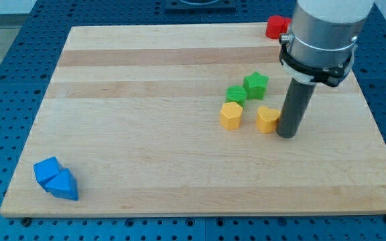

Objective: Push the yellow heart below the yellow hexagon

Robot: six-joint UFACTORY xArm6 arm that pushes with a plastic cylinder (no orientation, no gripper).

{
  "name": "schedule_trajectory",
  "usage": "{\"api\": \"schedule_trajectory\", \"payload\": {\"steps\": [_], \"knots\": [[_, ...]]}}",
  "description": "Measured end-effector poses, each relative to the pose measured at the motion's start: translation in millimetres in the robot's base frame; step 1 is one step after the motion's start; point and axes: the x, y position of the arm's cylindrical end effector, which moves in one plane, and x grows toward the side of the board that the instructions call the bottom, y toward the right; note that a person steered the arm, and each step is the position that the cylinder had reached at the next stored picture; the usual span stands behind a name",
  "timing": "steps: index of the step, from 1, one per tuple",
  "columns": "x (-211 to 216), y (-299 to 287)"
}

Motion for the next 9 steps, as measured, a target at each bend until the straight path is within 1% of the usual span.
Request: {"api": "schedule_trajectory", "payload": {"steps": [1, 2, 3, 4, 8, 9], "knots": [[-25.1, 39.7], [-52.9, 36.1], [-30.7, -10.3], [9.3, -30.2], [14.6, -27.0], [19.3, 5.3]]}}
